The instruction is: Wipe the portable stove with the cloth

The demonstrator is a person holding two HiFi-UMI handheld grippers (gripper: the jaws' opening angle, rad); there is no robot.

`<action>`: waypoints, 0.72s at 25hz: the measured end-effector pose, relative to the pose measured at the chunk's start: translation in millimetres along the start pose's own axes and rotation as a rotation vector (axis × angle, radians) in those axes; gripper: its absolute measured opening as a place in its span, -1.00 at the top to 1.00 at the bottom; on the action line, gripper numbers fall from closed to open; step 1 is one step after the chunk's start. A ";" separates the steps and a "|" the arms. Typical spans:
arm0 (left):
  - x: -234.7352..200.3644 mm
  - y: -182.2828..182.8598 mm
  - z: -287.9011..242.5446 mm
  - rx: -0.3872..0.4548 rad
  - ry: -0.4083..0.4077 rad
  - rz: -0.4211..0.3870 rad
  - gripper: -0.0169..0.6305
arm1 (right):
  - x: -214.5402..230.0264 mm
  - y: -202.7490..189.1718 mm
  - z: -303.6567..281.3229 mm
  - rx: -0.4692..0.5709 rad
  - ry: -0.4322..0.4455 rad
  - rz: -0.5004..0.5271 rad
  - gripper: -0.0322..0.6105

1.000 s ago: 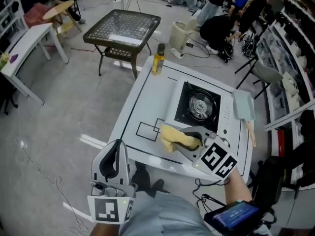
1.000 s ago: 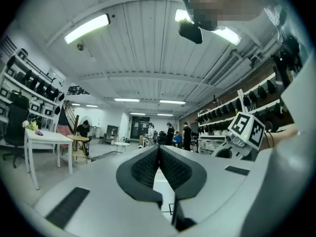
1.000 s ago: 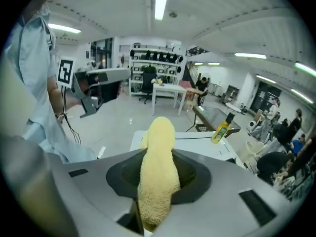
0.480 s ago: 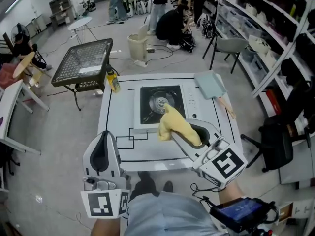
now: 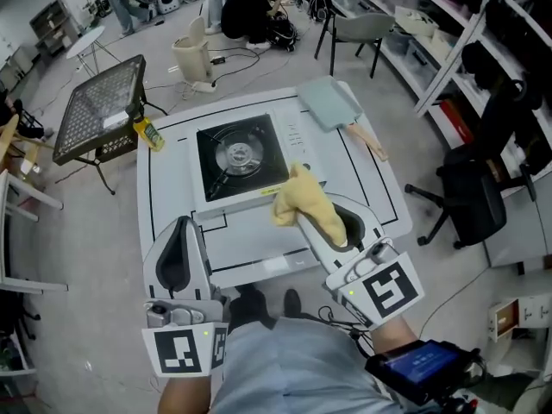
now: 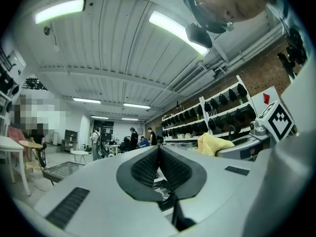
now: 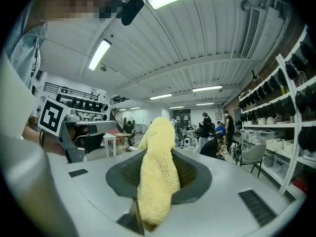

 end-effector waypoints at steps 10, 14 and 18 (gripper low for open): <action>8.1 -4.1 -4.6 -0.012 -0.023 -0.001 0.89 | 1.9 -5.0 -3.8 0.008 0.008 -0.002 0.51; 7.1 -7.2 -5.5 -0.020 -0.016 -0.001 0.90 | 2.6 -6.2 -7.7 0.009 0.025 -0.001 0.51; 7.8 -5.6 -1.9 -0.021 -0.016 0.001 0.90 | -0.7 -5.3 -6.7 0.004 0.037 0.001 0.51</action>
Point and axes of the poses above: the fingertips, and each gripper's own axes: z backward along the fingers, x to its right, y out of its top, the point moved 3 cm from there along z, backward along the fingers, and after that the axes turned 4 degrees about y, right-handed, at the moved point
